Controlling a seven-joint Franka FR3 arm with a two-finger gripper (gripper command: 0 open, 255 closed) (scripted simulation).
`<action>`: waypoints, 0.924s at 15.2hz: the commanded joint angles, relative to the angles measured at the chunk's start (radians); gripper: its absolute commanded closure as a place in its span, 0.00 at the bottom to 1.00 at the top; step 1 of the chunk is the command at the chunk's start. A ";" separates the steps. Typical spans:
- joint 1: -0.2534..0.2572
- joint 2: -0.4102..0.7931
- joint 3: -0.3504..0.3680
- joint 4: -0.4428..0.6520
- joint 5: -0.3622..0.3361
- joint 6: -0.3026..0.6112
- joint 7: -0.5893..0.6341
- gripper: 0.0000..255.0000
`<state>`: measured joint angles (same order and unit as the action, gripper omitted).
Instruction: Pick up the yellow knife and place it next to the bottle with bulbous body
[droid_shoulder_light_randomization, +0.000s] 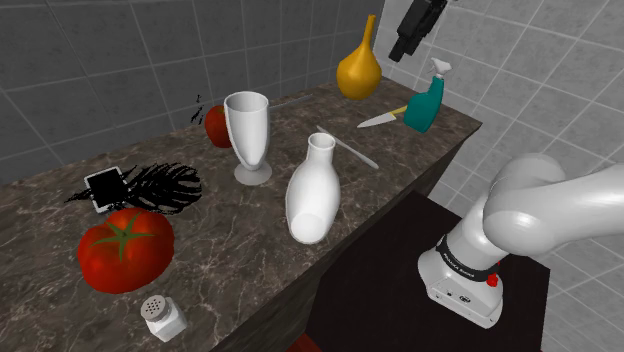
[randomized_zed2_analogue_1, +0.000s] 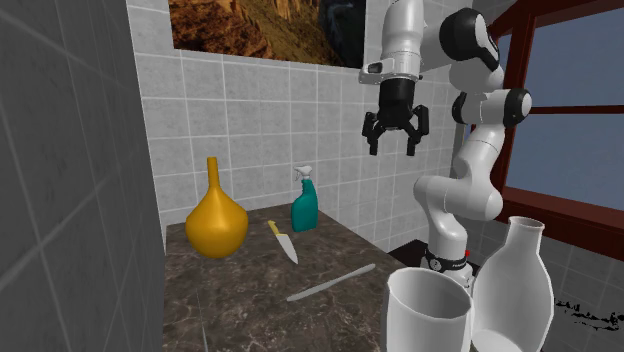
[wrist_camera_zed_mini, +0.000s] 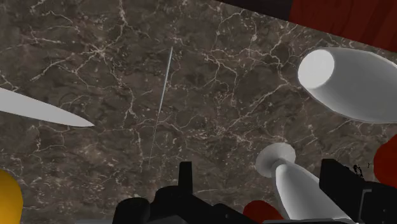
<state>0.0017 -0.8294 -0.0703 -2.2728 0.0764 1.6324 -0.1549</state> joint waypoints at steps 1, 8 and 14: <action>0.000 0.000 0.000 0.000 0.000 0.000 0.000 0.00; -0.094 0.175 -0.011 -0.011 -0.023 0.171 0.141 0.00; -0.170 0.332 -0.031 0.005 -0.045 0.295 0.264 0.00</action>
<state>-0.1549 -0.5245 -0.0964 -2.2710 0.0357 1.9060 0.0873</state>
